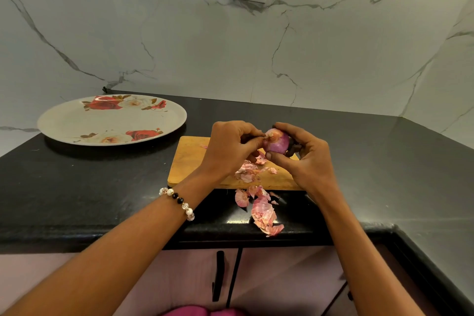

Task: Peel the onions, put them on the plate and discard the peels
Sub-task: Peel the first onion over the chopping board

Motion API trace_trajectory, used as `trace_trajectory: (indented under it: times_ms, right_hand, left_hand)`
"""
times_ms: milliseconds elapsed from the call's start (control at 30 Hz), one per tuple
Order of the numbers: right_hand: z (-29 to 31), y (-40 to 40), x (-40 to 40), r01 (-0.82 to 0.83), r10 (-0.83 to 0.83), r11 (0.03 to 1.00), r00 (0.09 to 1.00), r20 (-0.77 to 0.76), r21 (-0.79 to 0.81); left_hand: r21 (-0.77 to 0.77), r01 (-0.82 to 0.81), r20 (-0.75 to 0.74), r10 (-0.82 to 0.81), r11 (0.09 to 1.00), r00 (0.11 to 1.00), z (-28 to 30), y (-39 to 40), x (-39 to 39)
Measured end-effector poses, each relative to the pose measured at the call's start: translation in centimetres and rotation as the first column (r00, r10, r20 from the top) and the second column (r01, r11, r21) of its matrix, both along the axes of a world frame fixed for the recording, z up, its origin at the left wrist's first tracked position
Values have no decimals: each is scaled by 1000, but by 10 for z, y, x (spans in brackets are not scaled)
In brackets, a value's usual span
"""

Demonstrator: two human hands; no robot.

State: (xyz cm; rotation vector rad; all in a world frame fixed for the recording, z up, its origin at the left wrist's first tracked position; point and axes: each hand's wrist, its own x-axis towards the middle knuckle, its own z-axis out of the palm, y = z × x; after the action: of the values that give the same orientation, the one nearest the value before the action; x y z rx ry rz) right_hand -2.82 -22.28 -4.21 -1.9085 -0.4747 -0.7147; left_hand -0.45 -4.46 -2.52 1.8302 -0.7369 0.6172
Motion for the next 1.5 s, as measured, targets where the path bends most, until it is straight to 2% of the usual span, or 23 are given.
trace_trajectory:
  times_ms: [233,400,533,633,833,967,1267,1500]
  right_hand:
    - [1,1,-1,-29,29,999,1000,-5,36]
    - [3,2,-2,-71,93,981,989,-112,182]
    - [5,3,-1,-68,145,932,970,-194,356]
    - [4,2,-1,-71,165,909,966,-198,411]
    - [5,3,-2,-40,111,946,972,-208,320]
    - [7,5,-6,-46,105,961,973,-204,274]
    - [5,5,-7,-92,116,988,973,-199,127]
    - [4,4,-7,-93,106,993,978,-182,80]
  left_hand:
    - [2,-50,43,50,999,998,1,-1,0]
    - [9,-44,25,44,999,999,2,-3,-2]
    - [-91,54,-108,-64,994,992,3,-2,-3]
    - [-74,74,-67,-79,994,995,3,-1,-4]
    - [-32,31,68,-29,999,997,0,0,-2]
    - [48,-20,195,10,999,981,0,-2,0]
    - [91,-30,210,10,995,978,1,-2,0]
    - [111,-66,228,39,992,973,0,-3,0]
